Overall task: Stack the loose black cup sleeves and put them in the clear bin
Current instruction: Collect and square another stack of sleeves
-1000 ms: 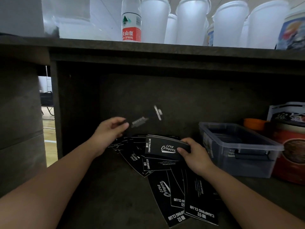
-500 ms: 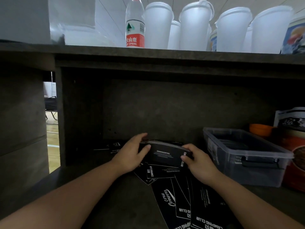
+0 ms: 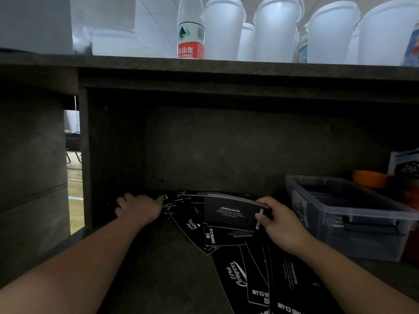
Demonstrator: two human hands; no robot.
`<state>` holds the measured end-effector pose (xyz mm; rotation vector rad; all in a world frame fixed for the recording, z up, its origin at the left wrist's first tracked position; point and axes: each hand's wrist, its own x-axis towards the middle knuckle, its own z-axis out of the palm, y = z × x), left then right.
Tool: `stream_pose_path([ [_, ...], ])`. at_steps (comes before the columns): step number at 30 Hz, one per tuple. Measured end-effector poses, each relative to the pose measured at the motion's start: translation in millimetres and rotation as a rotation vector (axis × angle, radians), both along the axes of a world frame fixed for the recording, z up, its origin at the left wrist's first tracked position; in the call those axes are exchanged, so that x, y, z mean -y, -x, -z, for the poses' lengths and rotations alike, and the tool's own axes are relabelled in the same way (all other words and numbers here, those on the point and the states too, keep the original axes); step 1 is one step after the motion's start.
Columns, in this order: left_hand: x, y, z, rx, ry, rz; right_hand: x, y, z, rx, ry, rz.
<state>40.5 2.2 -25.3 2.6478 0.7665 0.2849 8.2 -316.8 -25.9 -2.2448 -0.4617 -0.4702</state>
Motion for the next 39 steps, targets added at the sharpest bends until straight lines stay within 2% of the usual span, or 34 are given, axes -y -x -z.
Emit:
stream_pose_path([
  [7, 4.8, -0.7, 0.9, -0.026, -0.093, 0.018, -2.0, 1.6, -0.9, -0.013, -0.007, -0.008],
  [10, 4.4, -2.0, 0.5, 0.106, -0.038, 0.018, -2.0, 1.9, -0.9, -0.007, -0.012, -0.006],
  [16, 4.7, 5.4, -16.6, 0.696, 0.388, 0.035, -3.9, 1.7, 0.5, -0.015, -0.027, -0.016],
  [20, 13.8, 11.6, -23.9, 0.958, 0.513, 0.264, -4.3, 0.0, 1.6, -0.018, -0.032, -0.023],
  [23, 17.2, 12.7, -26.1, 0.998, 0.779, 0.458, -4.4, -2.1, 2.8, -0.012, -0.040, -0.024],
  [25, 24.0, 17.6, -23.7, 0.832, 0.966, 0.647, -3.7, -3.5, 3.7, -0.012, -0.041, -0.025],
  [26, 27.9, 19.7, -21.0, 0.739, 0.955, 0.722, -3.4, -4.1, 4.4, -0.013, -0.042, -0.021],
  [27, 30.6, 20.6, -17.4, 0.670, 0.818, 0.771, -3.1, -4.8, 5.0, -0.012, -0.049, -0.019],
  [29, 33.7, 19.3, -11.7, 0.630, 0.416, 0.773, -2.9, -7.3, 6.6, -0.005, -0.077, -0.024],
  [30, 36.6, 19.0, -10.2, 0.639, 0.278, 0.756, -3.2, -7.6, 7.4, -0.007, -0.089, -0.030],
  [32, 43.7, 22.8, -10.7, 0.662, 0.240, 0.763, -4.0, -6.7, 7.3, -0.011, -0.097, -0.041],
  [36, 48.7, 21.8, -11.7, 0.606, 0.371, 0.775, -3.5, -5.9, 5.8, 0.018, -0.080, -0.025],
  [39, 20.6, 9.3, -9.8, 0.675, 0.195, 0.492, -2.9, -5.2, 4.6, 0.068, -0.051, 0.017],
])
